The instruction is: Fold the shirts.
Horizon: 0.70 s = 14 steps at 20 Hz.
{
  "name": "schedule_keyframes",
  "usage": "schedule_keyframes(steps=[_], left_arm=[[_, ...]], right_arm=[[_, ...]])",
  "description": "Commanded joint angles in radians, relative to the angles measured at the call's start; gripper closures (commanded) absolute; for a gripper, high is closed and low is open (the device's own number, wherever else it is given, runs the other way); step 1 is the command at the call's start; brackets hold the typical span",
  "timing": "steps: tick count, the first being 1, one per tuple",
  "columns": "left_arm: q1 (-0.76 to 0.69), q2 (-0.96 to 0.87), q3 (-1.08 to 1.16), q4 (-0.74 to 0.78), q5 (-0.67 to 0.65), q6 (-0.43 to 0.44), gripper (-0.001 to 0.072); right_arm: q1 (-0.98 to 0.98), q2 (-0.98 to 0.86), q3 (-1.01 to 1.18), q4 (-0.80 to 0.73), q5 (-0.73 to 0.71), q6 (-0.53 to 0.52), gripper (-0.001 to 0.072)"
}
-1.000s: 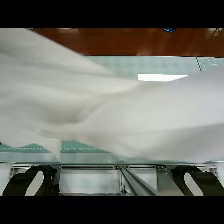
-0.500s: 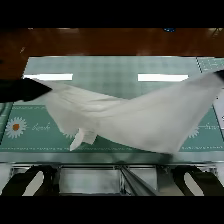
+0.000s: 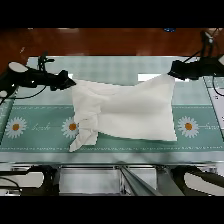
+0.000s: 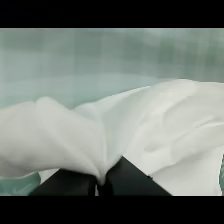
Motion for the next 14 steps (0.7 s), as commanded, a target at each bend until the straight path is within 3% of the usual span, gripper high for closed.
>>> schedule_keyframes(steps=[1, 2, 5, 7, 10, 12, 14], left_arm=[[-0.032, -0.188, 0.183, -0.015, -0.090, -0.011, 0.0203], [-0.029, -0.208, 0.231, 0.031, -0.157, -0.013, 0.0196], [0.033, -0.191, 0.326, 0.338, -0.362, -0.137, 0.0197], [0.106, -0.124, 0.312, 0.417, -0.422, -0.155, 0.0197], [0.201, 0.045, 0.107, 0.394, -0.381, -0.146, 0.0198], [0.213, 0.152, -0.132, 0.246, -0.351, -0.055, 0.0199], [0.176, 0.225, -0.374, 0.043, -0.330, 0.086, 0.0199]], right_arm=[[0.000, -0.189, 0.084, 0.105, -0.092, 0.027, 0.0342], [-0.005, -0.212, 0.110, 0.105, -0.082, 0.026, 0.0304], [-0.102, -0.216, 0.189, 0.092, 0.047, 0.026, 0.0305], [-0.225, -0.181, 0.206, 0.077, 0.179, 0.026, 0.0306], [-0.378, -0.109, 0.151, -0.113, 0.363, 0.026, 0.0307], [-0.454, -0.026, -0.014, -0.140, 0.327, 0.025, 0.0307], [-0.500, 0.063, -0.233, -0.071, 0.235, -0.011, 0.0307]])
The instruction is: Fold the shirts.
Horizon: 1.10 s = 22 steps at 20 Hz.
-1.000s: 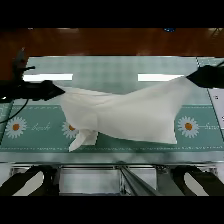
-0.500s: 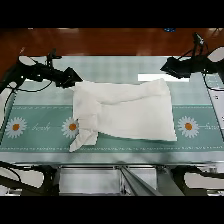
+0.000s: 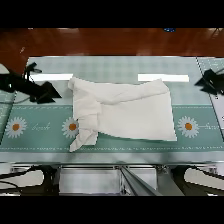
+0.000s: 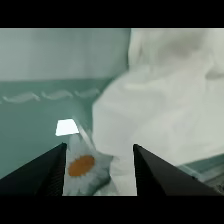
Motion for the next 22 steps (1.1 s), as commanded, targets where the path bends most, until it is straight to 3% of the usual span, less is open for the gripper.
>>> schedule_keyframes(steps=[1, 5, 13, 14, 15, 22], left_arm=[[-0.031, 0.128, -0.365, -0.234, 0.048, 0.178, 0.0199], [-0.135, 0.109, -0.503, -0.241, 0.218, 0.169, 0.0199], [-0.343, 0.100, -0.502, -0.335, 0.424, 0.111, 0.0207], [-0.367, 0.100, -0.502, -0.334, 0.433, 0.105, 0.0358], [-0.377, 0.101, -0.502, -0.334, 0.431, 0.106, 0.0676], [-0.339, 0.138, -0.494, -0.334, 0.403, 0.112, 0.0680]], right_arm=[[-0.099, 0.142, -0.315, 0.048, -0.071, -0.070, 0.0307], [-0.101, 0.253, -0.549, 0.173, -0.122, -0.178, 0.0307], [-0.101, 0.315, -0.607, 0.182, -0.095, -0.203, 0.0307], [-0.101, 0.315, -0.608, 0.179, -0.090, -0.204, 0.0307], [-0.101, 0.315, -0.608, 0.169, -0.082, -0.205, 0.0307], [-0.101, 0.314, -0.734, 0.092, -0.008, -0.195, 0.0307]])
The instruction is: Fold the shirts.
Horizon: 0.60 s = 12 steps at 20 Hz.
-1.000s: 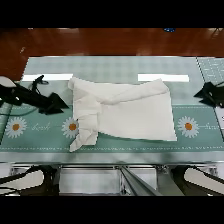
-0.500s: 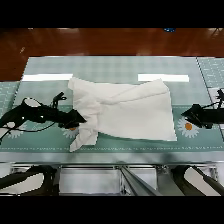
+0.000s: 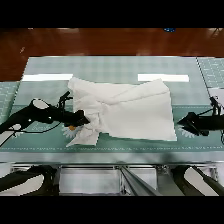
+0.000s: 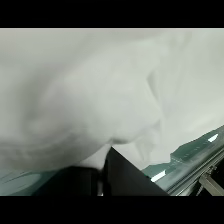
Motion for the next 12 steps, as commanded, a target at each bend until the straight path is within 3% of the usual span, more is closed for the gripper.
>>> schedule_keyframes(steps=[1, 8, 12], left_arm=[[0.008, 0.016, 0.002, -0.003, -0.004, -0.001, 0.0680], [0.008, 0.016, 0.002, -0.003, -0.003, -0.001, 0.0680], [0.010, 0.016, 0.002, -0.003, 0.004, 0.000, 0.0680]], right_arm=[[0.000, 0.001, -0.071, -0.019, 0.004, 0.007, 0.0307], [0.002, -0.092, -0.073, 0.001, 0.006, 0.001, 0.0307], [0.002, -0.193, -0.073, 0.148, -0.011, -0.071, 0.0307]])
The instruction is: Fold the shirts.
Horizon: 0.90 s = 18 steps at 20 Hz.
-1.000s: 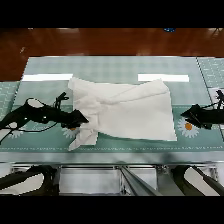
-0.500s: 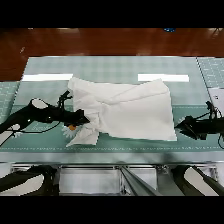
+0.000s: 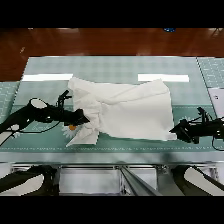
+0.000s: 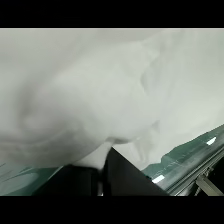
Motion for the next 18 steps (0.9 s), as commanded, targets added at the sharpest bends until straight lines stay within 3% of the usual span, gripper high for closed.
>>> schedule_keyframes(steps=[1, 2, 3, 5, 8, 11, 18], left_arm=[[0.004, 0.001, 0.001, 0.000, 0.006, 0.002, 0.0679], [0.007, 0.001, 0.001, -0.001, 0.005, 0.002, 0.0679], [0.009, 0.001, 0.001, -0.001, 0.005, 0.002, 0.0679], [0.009, 0.001, 0.022, -0.001, 0.002, 0.000, 0.0680], [0.014, 0.010, 0.138, -0.001, -0.047, -0.009, 0.0679], [0.047, 0.078, 0.349, -0.001, -0.121, -0.032, 0.0679], [0.244, 0.307, 0.935, 0.000, -0.134, -0.127, 0.0680]], right_arm=[[0.000, -0.084, -0.002, 0.121, -0.038, -0.049, 0.0308], [0.001, -0.097, -0.002, 0.162, -0.046, -0.069, 0.0318], [0.001, -0.102, -0.002, 0.206, -0.048, -0.088, 0.0395], [0.023, -0.102, -0.002, 0.308, -0.032, -0.181, 0.0695], [0.141, -0.092, 0.060, 0.373, 0.034, -0.220, 0.0692], [0.266, 0.006, 0.257, 0.372, 0.052, -0.144, 0.0692], [0.283, 0.234, 1.105, 0.271, 0.002, 0.046, 0.0692]])
